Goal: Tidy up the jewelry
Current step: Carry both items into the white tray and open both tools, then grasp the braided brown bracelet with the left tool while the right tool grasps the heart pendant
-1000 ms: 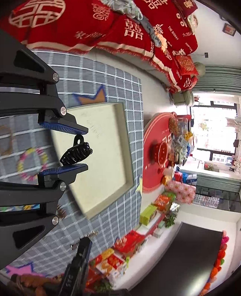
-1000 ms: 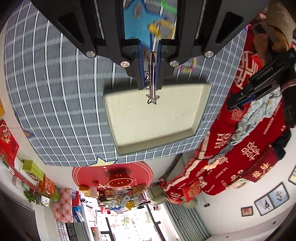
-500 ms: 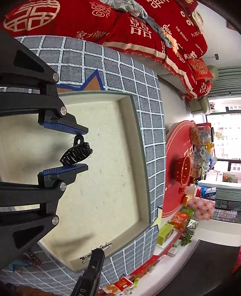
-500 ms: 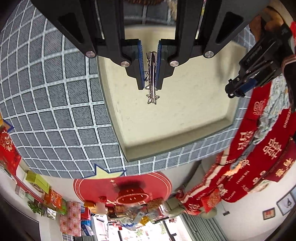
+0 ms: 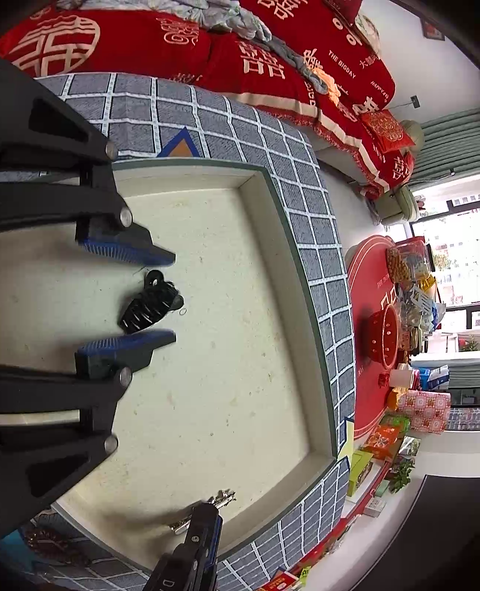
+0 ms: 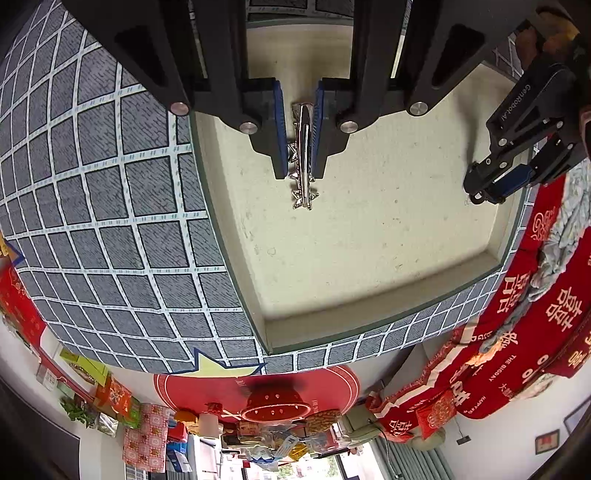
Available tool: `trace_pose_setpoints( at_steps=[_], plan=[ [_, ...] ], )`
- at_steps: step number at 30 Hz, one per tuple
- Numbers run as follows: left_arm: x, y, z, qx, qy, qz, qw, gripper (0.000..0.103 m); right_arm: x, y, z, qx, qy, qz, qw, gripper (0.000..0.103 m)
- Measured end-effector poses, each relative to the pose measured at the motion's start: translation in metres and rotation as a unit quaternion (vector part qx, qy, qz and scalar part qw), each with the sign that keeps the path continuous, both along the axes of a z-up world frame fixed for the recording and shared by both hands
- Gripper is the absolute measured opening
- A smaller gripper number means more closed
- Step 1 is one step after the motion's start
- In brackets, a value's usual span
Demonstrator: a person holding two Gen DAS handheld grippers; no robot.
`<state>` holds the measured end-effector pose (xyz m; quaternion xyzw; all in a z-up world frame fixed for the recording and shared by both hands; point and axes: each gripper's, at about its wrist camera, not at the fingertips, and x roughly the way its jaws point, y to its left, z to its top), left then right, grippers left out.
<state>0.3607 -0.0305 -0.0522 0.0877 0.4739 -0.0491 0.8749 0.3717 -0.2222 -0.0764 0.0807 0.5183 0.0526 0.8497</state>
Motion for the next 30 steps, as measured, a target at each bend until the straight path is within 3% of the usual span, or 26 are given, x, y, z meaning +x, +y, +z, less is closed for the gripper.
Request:
trace_pose_setpoints(
  at_steps=[1,4,5,6,13,15,20,23,30],
  plan=[
    [-0.001,0.000,0.001,0.004,-0.006,0.003,1.0000,0.083,0.000,0.001,0.000,-0.002,0.001,0.001,1.000,0.016],
    [-0.006,0.001,0.007,0.013,-0.029,0.004,0.9995,0.084,0.000,0.003,0.002,0.006,0.000,0.008,1.000,0.035],
    [-0.006,0.003,0.009,0.010,-0.029,0.003,0.9995,0.084,0.000,0.005,0.003,0.006,-0.003,0.009,1.000,0.054],
    [-0.006,0.004,0.011,0.006,-0.029,0.004,0.9995,0.084,-0.001,0.005,0.004,0.007,-0.006,0.008,1.000,0.063],
    [-0.016,0.012,0.030,-0.015,-0.045,0.015,0.9988,0.084,-0.010,-0.002,0.022,0.072,-0.026,-0.007,0.997,0.064],
    [-0.021,0.013,0.035,-0.019,-0.050,0.018,0.9984,0.103,-0.014,-0.005,0.029,0.090,-0.034,-0.014,0.995,0.072],
    [-0.042,0.014,0.055,-0.032,-0.073,0.014,0.9967,0.103,-0.032,-0.004,0.050,0.104,-0.056,-0.011,0.993,0.074],
    [-0.056,0.016,0.066,-0.037,-0.083,0.011,0.9958,0.103,-0.043,-0.004,0.061,0.111,-0.067,-0.010,0.992,0.087],
    [-0.101,0.027,0.088,-0.062,-0.105,0.003,0.9925,0.103,-0.080,-0.010,0.082,0.124,-0.092,-0.014,0.988,0.089]
  ],
)
